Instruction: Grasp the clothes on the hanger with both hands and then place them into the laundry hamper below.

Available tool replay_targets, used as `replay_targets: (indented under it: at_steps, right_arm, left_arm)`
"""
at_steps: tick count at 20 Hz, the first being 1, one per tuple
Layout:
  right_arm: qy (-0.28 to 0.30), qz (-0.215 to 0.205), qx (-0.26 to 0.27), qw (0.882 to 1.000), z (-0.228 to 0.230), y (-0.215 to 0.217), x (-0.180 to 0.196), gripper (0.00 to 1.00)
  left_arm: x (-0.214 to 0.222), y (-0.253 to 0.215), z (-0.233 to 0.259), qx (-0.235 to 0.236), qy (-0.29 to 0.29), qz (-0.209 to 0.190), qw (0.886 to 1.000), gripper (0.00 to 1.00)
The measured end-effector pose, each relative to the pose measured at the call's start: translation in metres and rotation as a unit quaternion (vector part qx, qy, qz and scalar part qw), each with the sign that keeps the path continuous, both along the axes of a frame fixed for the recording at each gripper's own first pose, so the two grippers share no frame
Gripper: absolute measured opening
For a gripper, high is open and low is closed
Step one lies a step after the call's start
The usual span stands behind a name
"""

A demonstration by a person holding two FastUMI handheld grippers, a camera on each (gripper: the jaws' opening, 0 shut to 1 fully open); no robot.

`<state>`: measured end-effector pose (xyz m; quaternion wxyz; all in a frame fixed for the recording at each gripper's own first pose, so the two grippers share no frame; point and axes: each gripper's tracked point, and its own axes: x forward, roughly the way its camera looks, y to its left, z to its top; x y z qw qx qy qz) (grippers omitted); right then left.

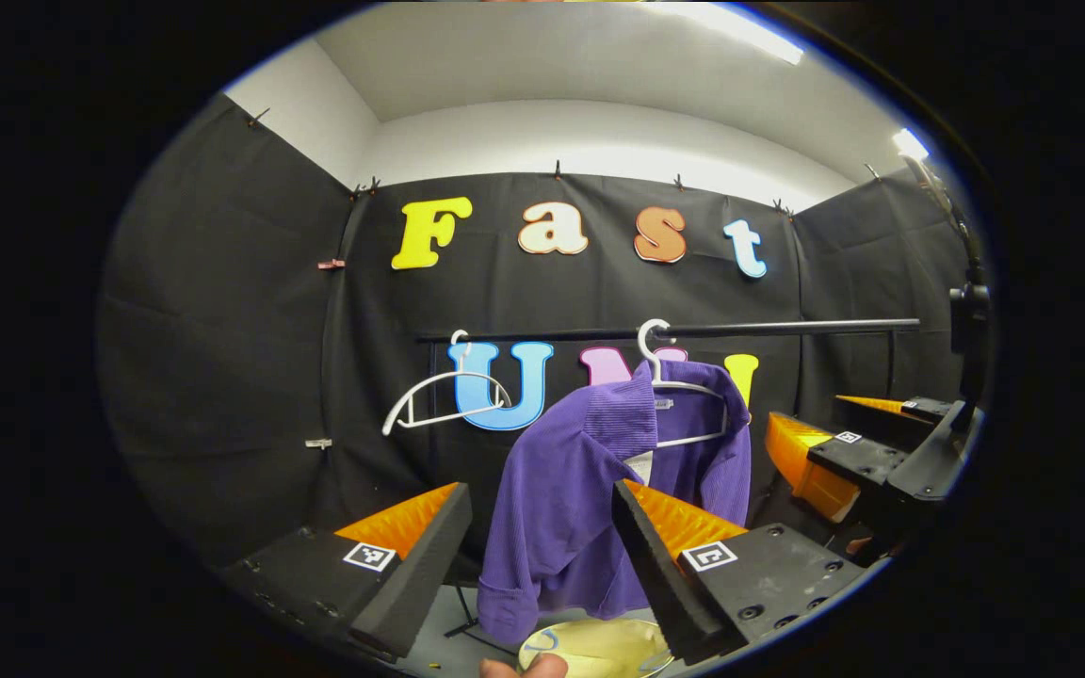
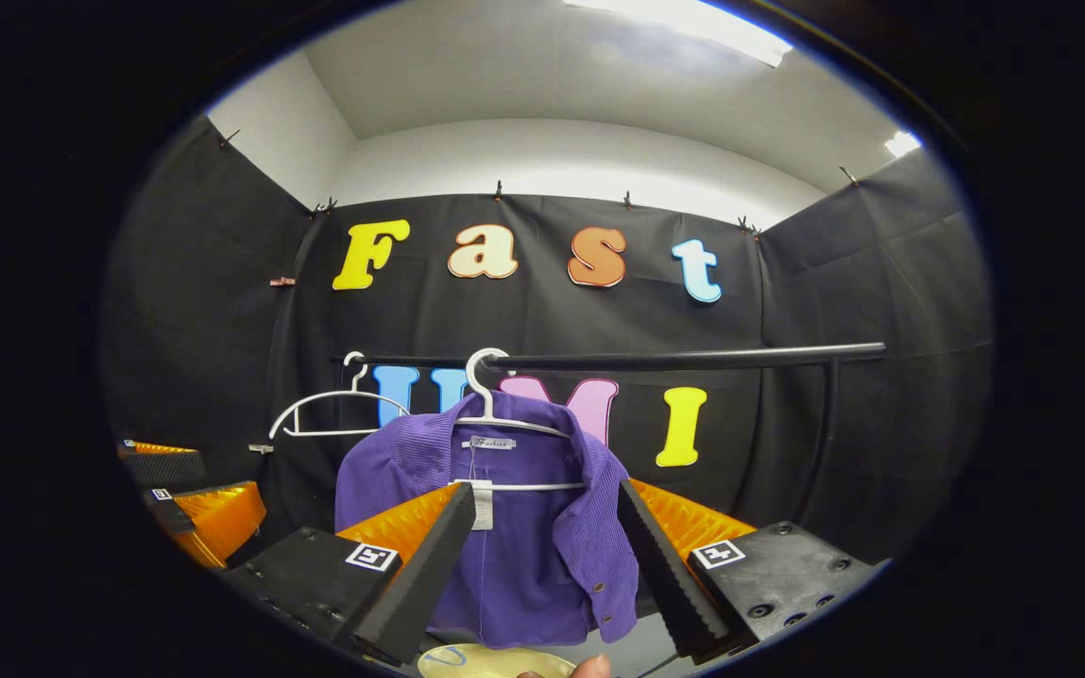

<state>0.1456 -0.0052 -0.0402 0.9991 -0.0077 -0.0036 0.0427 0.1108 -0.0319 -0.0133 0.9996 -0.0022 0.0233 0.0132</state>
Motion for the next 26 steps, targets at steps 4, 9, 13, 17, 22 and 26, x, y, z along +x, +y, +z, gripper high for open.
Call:
replay_targets:
  at_steps: [4, 9, 13, 17, 22, 26]
  right_arm:
    - [0.006, -0.003, 0.005, 1.0, -0.019, 0.0, 0.029, 0.97]
    - [0.008, -0.017, 0.038, 0.999, -0.049, -0.015, 0.084, 0.97]
    - [0.01, -0.013, 0.037, 0.999, -0.078, -0.024, 0.139, 0.97]
    - [0.019, 0.012, 0.036, 0.999, -0.104, -0.012, 0.173, 0.88]
    - [0.032, -0.02, 0.025, 0.999, -0.118, -0.037, 0.195, 0.26]
    - [0.019, 0.008, 0.048, 0.999, -0.112, -0.032, 0.19, 0.08]
  left_arm:
    - [0.033, -0.003, -0.01, -0.007, 0.006, -0.012, 1.0, 0.92]
    - [0.07, -0.026, -0.026, -0.015, 0.023, -0.026, 0.999, 0.92]
    - [0.095, -0.046, -0.04, -0.011, 0.028, -0.025, 0.999, 0.94]
    - [0.117, -0.059, -0.049, -0.01, 0.019, -0.015, 1.0, 0.95]
    - [0.149, -0.078, -0.06, 0.0, 0.012, -0.003, 1.0, 0.95]
    - [0.18, -0.077, -0.068, 0.018, 0.014, 0.024, 0.999, 0.95]
